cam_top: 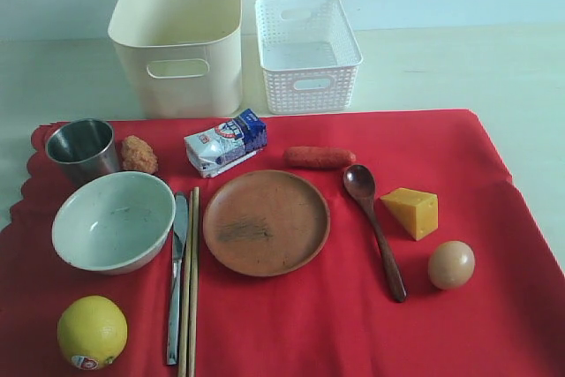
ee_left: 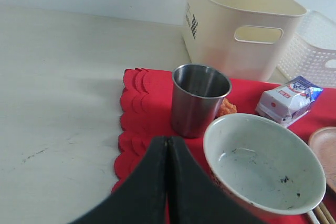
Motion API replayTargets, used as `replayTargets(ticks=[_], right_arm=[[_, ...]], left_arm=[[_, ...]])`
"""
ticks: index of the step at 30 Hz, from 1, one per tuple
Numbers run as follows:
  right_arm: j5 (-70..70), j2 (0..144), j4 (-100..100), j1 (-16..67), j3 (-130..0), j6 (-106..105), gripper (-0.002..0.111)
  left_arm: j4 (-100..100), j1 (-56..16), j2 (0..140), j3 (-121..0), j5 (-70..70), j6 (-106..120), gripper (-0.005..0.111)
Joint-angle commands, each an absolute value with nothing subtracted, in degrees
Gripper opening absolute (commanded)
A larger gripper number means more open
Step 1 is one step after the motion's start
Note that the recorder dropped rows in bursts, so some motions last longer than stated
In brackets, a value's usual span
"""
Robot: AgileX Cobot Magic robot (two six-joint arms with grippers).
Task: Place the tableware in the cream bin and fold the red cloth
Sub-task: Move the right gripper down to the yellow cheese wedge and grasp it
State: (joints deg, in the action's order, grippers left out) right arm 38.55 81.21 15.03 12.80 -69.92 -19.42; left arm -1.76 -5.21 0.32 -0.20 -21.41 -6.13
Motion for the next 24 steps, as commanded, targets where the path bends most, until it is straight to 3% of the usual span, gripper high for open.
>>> replayTargets(ticks=[1, 4, 7, 14, 18, 24], right_arm=[[42.42, 87.57, 18.96, 12.96, -71.40, -25.23, 0.000], [45.12, 90.65, 19.11, 14.03, -71.40, -28.54, 0.001], [47.55, 92.57, 18.24, 14.00, -71.40, -28.46, 0.010], [53.43, 95.31, 15.40, 14.00, -71.16, -28.46, 0.049], [53.43, 97.07, 14.51, 14.00, -70.30, -30.00, 0.066], [54.03, 102.17, 12.51, 15.75, -68.89, -31.82, 0.074]], left_arm=[[-2.18, -5.14, 0.00, 0.00, -21.04, -6.17, 0.000], [-2.18, -5.14, 0.00, 0.00, -21.04, -6.17, 0.000], [-2.18, -5.14, 0.00, 0.00, -21.04, -6.28, 0.000], [-2.18, -5.14, 0.00, 0.00, -21.04, -6.28, 0.000], [-2.18, -5.14, 0.00, 0.00, -21.04, -6.28, 0.000], [-2.18, -5.14, 0.00, 0.00, -21.04, -6.28, 0.000]])
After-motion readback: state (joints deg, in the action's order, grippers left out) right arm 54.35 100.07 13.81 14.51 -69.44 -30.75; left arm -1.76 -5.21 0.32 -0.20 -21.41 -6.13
